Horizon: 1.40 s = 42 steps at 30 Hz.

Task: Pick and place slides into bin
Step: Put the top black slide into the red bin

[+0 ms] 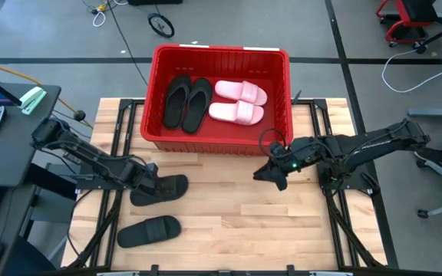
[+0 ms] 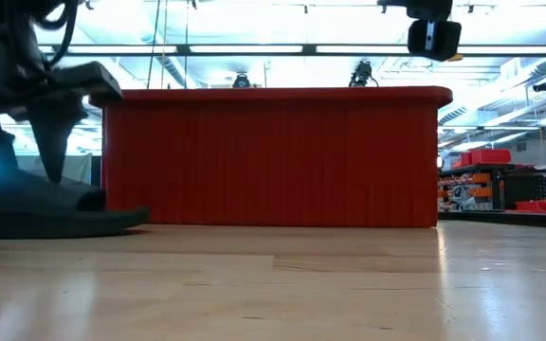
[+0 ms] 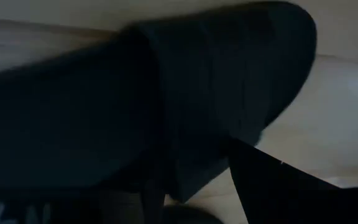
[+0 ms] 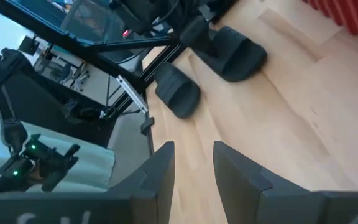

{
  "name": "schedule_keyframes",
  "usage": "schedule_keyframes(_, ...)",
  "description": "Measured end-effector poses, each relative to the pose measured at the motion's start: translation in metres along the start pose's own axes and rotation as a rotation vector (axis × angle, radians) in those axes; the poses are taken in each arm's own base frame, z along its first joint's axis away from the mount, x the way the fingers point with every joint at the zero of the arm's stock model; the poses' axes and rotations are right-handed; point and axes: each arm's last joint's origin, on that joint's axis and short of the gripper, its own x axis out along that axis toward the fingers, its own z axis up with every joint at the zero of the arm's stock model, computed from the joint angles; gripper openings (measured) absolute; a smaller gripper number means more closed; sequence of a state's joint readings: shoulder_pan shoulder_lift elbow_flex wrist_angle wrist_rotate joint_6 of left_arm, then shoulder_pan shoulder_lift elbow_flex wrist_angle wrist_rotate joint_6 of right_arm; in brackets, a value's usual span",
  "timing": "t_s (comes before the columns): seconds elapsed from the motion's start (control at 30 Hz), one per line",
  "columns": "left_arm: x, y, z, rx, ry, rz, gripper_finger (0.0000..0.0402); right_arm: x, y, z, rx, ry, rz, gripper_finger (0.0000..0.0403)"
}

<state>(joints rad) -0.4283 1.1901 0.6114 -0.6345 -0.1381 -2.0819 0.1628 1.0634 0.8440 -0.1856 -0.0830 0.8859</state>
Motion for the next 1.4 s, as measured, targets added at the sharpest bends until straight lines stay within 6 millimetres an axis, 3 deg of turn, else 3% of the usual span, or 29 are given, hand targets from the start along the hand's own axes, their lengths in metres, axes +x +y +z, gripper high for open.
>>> schedule_keyframes(0.2, 0.014, -0.001, 0.0, -0.026, -0.007, -0.181, 0.0147, 0.0, -0.002, 0.002, 0.001, -0.009, -0.007, 0.0116)
schedule_keyframes(0.37, 0.012, -0.01, -0.002, -0.003, -0.022, -0.288, 0.0029, 0.0, -0.002, 0.002, 0.022, -0.011, -0.004, 0.0116)
schedule_keyframes(0.43, 0.009, -0.017, -0.005, -0.001, -0.036, -0.378, 0.0017, 0.0, -0.001, 0.003, 0.043, -0.018, 0.004, 0.0116)
schedule_keyframes(0.53, -0.011, -0.045, -0.013, 0.036, -0.052, -0.574, 0.0014, -0.001, 0.006, 0.008, 0.077, -0.068, 0.072, 0.0116)
schedule_keyframes(0.63, -0.05, -0.082, -0.019, 0.119, -0.15, -0.769, 0.0012, -0.005, 0.022, 0.021, 0.052, -0.2, 0.247, 0.0116)
schedule_keyframes(0.73, -0.097, -0.116, -0.013, 0.264, -0.302, -0.852, 0.0012, -0.017, 0.038, 0.039, -0.035, -0.395, 0.439, 0.0116)
schedule_keyframes(0.9, -0.166, -0.151, 0.026, 0.448, -0.529, -0.77, 0.0012, -0.03, 0.039, 0.058, -0.085, -0.57, 0.514, 0.0116)
schedule_keyframes(1.07, -0.193, -0.164, 0.083, 0.569, -0.638, -0.633, 0.0012, -0.022, 0.021, 0.062, -0.046, -0.545, 0.357, 0.0116)
schedule_keyframes(1.2, -0.177, -0.173, 0.131, 0.591, -0.53, -0.607, 0.0012, -0.022, 0.014, 0.065, -0.001, -0.585, 0.283, 0.0116)
schedule_keyframes(1.4, -0.109, -0.196, 0.188, 0.593, -0.326, -0.534, 0.0012, -0.024, 0.012, 0.069, 0.013, -0.626, 0.26, 0.0116)
